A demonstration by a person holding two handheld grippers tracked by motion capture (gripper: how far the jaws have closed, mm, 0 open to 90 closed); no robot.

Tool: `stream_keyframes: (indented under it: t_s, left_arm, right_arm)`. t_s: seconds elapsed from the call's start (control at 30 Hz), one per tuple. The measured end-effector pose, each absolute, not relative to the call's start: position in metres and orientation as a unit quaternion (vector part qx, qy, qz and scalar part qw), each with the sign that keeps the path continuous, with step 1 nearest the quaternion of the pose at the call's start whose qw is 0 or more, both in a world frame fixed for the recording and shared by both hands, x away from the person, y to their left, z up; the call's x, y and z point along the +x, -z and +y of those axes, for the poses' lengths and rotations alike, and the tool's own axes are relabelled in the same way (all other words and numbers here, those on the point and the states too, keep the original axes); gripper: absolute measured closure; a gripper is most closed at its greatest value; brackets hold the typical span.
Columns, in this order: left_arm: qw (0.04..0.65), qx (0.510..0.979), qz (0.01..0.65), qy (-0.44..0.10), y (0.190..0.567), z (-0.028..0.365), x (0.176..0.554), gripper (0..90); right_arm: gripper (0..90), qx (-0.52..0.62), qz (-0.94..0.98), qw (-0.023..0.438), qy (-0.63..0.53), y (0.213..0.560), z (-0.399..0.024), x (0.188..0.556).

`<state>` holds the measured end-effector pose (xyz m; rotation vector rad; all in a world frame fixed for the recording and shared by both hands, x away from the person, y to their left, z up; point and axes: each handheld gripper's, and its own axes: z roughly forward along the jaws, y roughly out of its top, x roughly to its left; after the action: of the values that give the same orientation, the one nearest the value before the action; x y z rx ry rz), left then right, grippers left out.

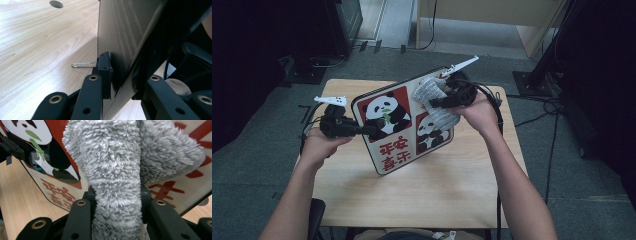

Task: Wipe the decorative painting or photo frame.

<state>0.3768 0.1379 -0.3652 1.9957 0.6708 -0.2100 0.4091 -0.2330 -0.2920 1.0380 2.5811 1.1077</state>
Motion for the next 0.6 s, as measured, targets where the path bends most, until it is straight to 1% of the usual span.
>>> stream_keyframes:
  t_s: [0.6]
  left_arm:
    - [0.492, 0.820, 0.277, 0.092, 0.365, 0.138, 0.377, 76.7]
  right_arm:
    - [67.2, 0.348, 0.856, 0.066, -0.376, 0.309, -0.235, 0.404]
